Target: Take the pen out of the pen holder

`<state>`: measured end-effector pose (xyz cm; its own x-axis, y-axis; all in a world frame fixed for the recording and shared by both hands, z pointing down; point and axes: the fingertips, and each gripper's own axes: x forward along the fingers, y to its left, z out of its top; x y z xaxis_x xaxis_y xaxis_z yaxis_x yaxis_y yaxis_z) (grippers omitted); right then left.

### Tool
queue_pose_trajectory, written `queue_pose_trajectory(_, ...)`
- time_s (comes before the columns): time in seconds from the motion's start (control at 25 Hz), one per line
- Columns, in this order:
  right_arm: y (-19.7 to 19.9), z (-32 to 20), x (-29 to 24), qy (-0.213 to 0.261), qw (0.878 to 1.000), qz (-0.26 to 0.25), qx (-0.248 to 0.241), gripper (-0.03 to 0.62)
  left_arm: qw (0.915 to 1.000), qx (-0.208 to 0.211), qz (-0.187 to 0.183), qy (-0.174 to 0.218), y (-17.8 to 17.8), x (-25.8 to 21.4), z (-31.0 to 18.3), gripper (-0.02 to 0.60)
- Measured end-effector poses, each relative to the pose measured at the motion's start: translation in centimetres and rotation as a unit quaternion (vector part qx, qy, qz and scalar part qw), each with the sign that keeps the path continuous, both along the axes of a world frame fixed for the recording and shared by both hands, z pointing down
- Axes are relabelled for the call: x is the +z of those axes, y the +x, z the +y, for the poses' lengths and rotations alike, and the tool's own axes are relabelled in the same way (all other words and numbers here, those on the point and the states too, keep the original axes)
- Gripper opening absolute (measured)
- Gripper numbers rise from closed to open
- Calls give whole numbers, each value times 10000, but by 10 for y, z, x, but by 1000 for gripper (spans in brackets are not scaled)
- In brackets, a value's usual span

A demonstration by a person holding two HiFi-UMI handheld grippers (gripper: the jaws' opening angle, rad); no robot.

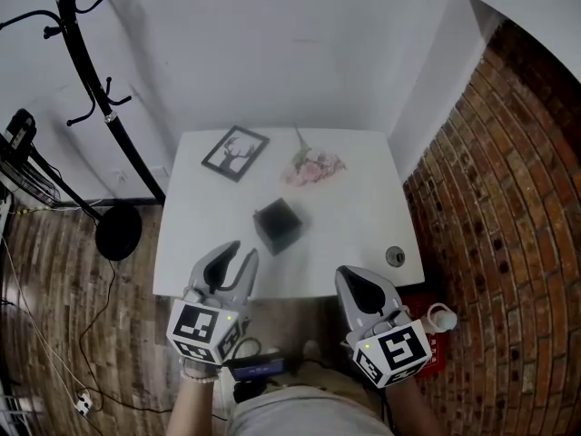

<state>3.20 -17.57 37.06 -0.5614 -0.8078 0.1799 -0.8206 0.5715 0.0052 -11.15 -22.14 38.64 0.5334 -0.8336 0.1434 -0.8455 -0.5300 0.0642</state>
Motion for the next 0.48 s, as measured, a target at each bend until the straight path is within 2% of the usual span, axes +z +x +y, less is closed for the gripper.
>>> queue_pose_trajectory(0.32,16,-1,1,8,10000,88,15,2,9995,-198,35,-241,3,28,-38,115)
queue_pose_trajectory(0.48,18,-1,2,-3,9999,107,14,2,9981,-254,9,-553,3,55,-57,121)
